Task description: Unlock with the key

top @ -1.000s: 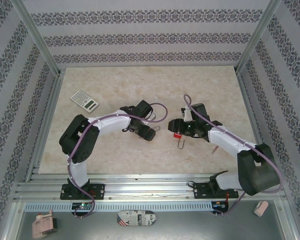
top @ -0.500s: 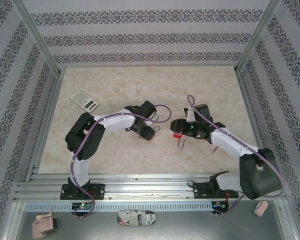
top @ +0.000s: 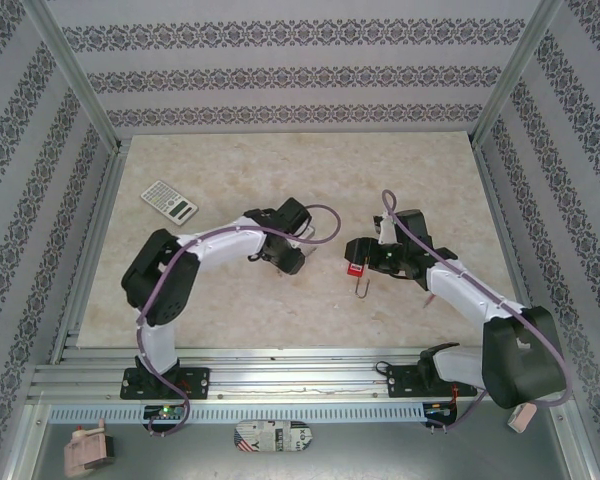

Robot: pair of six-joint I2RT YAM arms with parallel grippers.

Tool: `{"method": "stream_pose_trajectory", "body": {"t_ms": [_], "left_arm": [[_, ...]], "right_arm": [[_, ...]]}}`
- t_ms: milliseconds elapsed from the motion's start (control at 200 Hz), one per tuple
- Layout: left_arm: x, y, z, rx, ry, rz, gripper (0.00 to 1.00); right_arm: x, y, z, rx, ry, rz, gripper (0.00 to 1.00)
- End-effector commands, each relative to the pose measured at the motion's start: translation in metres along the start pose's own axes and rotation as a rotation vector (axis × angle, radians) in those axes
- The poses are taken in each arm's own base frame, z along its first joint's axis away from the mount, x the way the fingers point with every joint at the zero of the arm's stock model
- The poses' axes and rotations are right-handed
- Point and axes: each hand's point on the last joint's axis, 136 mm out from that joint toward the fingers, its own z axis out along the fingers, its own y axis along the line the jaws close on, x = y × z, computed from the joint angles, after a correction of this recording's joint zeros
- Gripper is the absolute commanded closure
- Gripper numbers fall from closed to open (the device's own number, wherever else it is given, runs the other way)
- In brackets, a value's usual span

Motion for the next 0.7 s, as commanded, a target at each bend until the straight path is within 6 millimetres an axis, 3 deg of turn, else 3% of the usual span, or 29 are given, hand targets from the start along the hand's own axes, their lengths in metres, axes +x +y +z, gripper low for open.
{"method": "stream_pose_trajectory", "body": {"t_ms": [0, 95, 210, 510, 694], "left_arm": [[-0.010, -0.012, -0.050, 0.007, -0.082, 0.001, 0.89], [-0.010, -0.023, -0.065, 0.046, -0.096, 0.009, 0.91], [-0.007, -0.031, -0.069, 0.081, -0.085, 0.002, 0.92], [0.008, -0.063, -0.038, 0.181, 0.001, 0.007, 0.95], [0.029, -0.062, -0.003, 0.176, 0.116, 0.000, 0.96]], "right_arm": [[0.003, -0.001, -0.004, -0.006, -0.001, -0.025, 0.37], [0.002, 0.001, -0.006, -0.011, -0.013, -0.040, 0.30], [0.000, 0.003, -0.010, -0.016, -0.036, -0.059, 0.22], [0.002, 0.000, -0.013, -0.006, -0.043, -0.075, 0.18], [0.004, -0.003, -0.011, -0.005, -0.040, -0.068, 0.17]]}}
